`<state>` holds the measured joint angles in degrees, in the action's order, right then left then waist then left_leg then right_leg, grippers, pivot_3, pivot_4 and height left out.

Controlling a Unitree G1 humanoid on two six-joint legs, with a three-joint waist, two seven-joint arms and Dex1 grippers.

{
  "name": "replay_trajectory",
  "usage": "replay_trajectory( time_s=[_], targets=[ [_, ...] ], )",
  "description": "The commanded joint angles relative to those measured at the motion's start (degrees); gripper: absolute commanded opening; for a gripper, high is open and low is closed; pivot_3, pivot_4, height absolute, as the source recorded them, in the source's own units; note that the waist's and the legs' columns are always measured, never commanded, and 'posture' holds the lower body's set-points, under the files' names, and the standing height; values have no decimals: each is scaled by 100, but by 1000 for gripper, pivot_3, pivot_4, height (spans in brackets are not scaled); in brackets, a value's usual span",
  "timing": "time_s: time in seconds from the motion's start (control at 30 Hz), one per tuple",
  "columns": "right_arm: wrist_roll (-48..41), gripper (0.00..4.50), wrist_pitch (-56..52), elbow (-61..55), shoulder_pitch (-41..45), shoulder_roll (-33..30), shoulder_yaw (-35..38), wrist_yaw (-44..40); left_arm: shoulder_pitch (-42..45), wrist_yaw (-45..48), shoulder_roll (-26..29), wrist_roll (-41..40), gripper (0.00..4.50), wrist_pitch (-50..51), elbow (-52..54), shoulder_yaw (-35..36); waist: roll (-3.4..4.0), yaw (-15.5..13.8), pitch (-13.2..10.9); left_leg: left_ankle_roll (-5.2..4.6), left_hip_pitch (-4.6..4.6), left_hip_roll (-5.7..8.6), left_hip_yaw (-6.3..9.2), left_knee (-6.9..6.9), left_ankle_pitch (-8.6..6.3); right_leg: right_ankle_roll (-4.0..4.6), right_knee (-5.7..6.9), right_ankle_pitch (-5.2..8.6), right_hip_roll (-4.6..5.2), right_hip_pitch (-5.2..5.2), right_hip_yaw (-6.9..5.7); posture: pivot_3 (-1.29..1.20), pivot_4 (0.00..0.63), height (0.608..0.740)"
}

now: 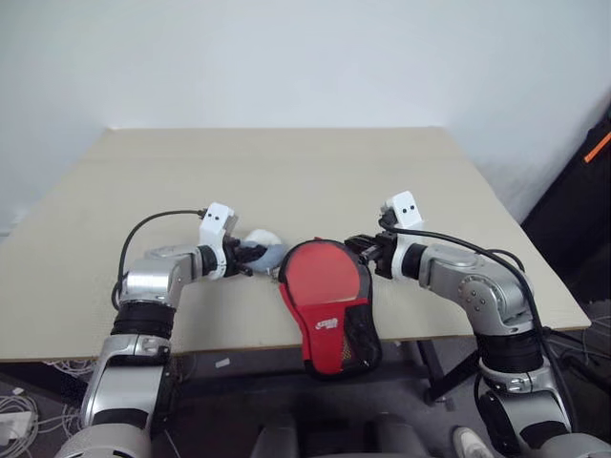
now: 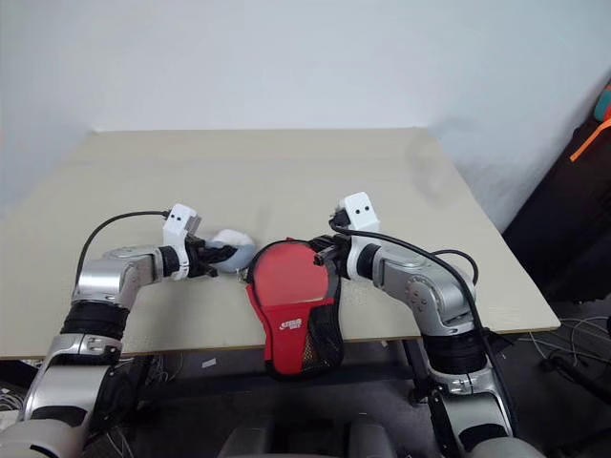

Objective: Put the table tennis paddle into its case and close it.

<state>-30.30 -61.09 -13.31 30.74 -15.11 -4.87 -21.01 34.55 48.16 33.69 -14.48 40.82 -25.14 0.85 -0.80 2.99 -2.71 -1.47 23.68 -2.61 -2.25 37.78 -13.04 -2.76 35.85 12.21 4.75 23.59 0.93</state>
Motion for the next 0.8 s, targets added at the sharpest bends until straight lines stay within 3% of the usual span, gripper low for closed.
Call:
replay_trajectory(
  time_s=[0.03,0.27,0.5,0.8],
  targets=[
    [-30,293,9,-280,21,-87,52,-69,-135,147,431,-53,464,157,535,152,0,-1,0,0,0,0,0,0,0,0,0,0,0,0,0,0,0,740],
    [-15,293,44,-257,-1,-113,20,-124,-682,75,898,-219,464,310,756,598,0,-6,0,1,1,-2,-1,0,-1,0,-1,1,1,2,-1,0,0,740],
    [53,293,123,-147,121,-130,-138,-248,-1254,-207,622,-453,464,532,1303,680,0,-8,0,2,-1,-4,-5,-2,-1,1,-2,0,3,2,-1,0,0,740],
    [409,293,569,273,489,133,-694,-423,-1077,-543,282,-428,464,438,1157,642,3,-22,2,2,-5,-1,-4,1,-1,1,-1,0,3,-3,-2,0,0,740]
  ],
)
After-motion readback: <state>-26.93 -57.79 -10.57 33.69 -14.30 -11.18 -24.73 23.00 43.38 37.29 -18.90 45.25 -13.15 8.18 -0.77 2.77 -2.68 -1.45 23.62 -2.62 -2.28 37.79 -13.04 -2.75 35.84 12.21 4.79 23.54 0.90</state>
